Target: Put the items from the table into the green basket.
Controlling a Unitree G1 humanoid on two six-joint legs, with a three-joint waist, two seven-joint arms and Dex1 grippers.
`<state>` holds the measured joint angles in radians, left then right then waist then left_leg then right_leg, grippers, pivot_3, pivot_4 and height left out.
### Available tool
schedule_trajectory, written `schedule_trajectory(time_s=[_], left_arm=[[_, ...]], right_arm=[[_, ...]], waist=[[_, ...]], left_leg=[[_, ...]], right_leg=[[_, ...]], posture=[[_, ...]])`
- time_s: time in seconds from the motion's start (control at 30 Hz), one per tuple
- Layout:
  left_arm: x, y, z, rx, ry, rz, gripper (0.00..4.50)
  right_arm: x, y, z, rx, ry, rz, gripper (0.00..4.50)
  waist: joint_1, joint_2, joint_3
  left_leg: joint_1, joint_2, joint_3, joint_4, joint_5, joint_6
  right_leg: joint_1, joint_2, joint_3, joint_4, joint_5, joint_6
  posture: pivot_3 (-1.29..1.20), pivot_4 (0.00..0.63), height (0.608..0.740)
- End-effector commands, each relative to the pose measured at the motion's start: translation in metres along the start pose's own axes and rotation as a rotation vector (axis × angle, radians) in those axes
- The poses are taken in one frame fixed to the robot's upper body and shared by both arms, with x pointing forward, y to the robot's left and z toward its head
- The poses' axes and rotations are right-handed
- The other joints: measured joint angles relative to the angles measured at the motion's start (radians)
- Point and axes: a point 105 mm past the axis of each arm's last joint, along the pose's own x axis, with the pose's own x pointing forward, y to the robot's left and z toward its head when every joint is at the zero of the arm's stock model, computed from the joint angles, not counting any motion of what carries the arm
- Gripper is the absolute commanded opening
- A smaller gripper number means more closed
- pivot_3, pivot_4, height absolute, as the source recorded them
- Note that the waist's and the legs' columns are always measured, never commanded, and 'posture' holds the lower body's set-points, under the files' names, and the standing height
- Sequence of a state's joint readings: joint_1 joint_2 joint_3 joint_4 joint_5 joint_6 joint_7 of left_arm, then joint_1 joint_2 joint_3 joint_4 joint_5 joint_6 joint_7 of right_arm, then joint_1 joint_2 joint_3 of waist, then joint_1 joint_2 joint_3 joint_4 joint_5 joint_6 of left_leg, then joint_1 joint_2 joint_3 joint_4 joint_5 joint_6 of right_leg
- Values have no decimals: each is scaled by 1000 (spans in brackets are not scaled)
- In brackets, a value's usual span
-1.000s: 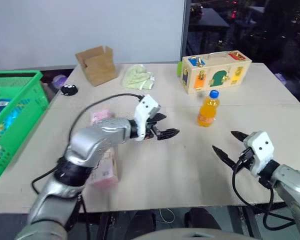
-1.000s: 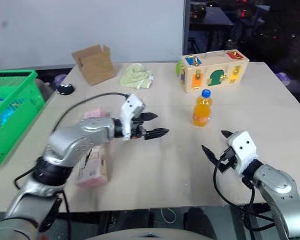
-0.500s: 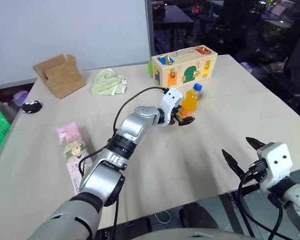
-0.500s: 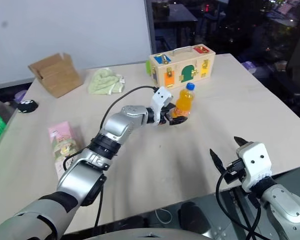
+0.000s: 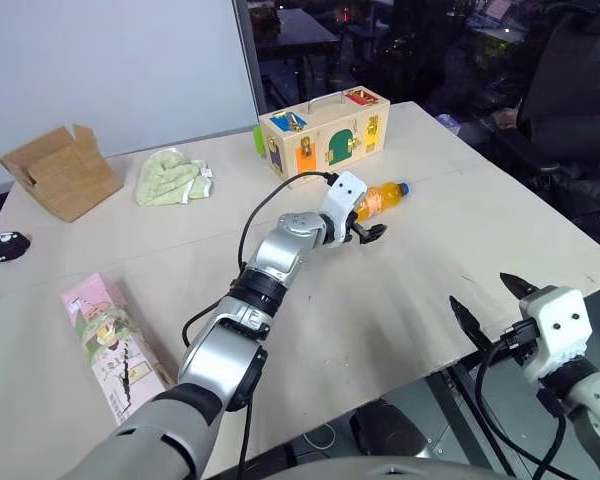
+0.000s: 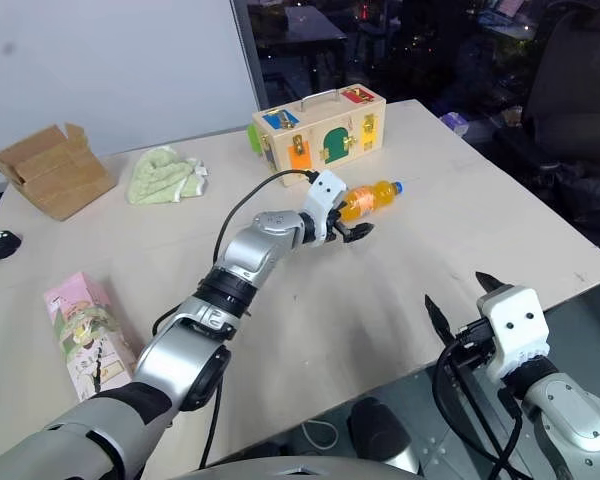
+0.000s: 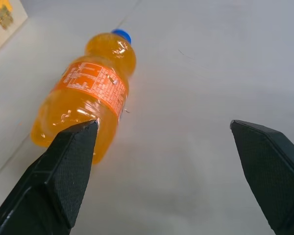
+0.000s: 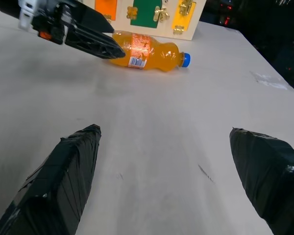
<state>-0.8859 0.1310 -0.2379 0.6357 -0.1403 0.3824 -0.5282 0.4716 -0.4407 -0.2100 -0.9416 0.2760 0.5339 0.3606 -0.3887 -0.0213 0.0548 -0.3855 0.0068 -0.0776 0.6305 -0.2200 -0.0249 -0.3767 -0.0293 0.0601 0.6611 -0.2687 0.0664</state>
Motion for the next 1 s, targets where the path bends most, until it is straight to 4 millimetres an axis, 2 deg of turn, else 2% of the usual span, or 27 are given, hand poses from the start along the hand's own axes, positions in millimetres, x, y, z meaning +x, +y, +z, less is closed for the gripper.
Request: schedule_trajectory(time_s=[0.03,0.1,0.27,0.33,0.43,0.57,0.67,0.7,0.87,0.97,1.0], left_arm=[[-3,16,23,47,-63,26,4484],[-9,27,21,1,-71,6,4484],[-19,56,18,8,-66,50,4484],[-19,60,17,31,-59,57,4484],[-22,56,18,15,-77,-32,4484],[-52,66,18,-17,-150,-69,4484],[-102,60,16,29,-293,-47,4484],[-115,56,13,42,-288,-29,4484],[-170,31,3,4,-257,-62,4484],[-188,18,0,-11,-240,-61,4484],[-192,12,-2,10,-227,-58,4484]], right_arm=[[1,0,10,-26,-50,-12,4500],[3,0,11,-23,-55,-14,4500],[7,0,12,-24,-63,-15,4500],[9,0,13,-26,-68,-15,4500],[23,-6,16,-60,-67,-9,4500],[61,-21,27,-104,-56,70,4500],[97,-26,41,-192,-20,213,4500],[107,-29,46,-215,-16,243,4500],[153,-34,61,-356,63,466,4500],[176,-36,73,-448,86,617,4500],[185,-36,75,-483,100,642,4500]], waist=[[-6,0,0],[-13,0,0],[-38,0,0],[-38,-1,0],[-40,-1,0],[-70,-2,1],[-105,-1,1],[-102,-1,1],[-32,-2,2],[47,-2,2],[100,-1,2]], left_leg=[[0,0,0,0,0,0],[0,-1,0,0,0,0],[0,-1,0,0,-1,1],[0,-1,0,0,-1,2],[-1,-2,-1,0,-1,2],[-1,-4,1,0,-1,2],[4,-1,1,-1,-2,3],[5,0,4,-2,-2,4],[4,-1,-2,-1,-2,4],[5,-2,-2,0,-2,4],[5,-2,-2,0,-2,4]], right_leg=[[0,0,0,0,0,0],[0,-1,0,0,0,1],[0,-1,-1,0,-1,2],[0,-2,-1,0,-1,3],[0,-3,-1,0,-1,4],[0,-6,1,0,1,7],[1,-5,6,1,1,8],[2,-5,10,2,1,8],[-1,-3,6,7,3,4],[0,-4,6,7,3,5],[1,-4,6,6,3,5]], posture=[[-429,0,740],[-435,0,740],[-435,0,740],[-431,0,740],[-454,0,740],[-435,0,740],[-324,0,740],[-302,0,740],[-130,0,740],[-54,0,740],[-35,0,740]])
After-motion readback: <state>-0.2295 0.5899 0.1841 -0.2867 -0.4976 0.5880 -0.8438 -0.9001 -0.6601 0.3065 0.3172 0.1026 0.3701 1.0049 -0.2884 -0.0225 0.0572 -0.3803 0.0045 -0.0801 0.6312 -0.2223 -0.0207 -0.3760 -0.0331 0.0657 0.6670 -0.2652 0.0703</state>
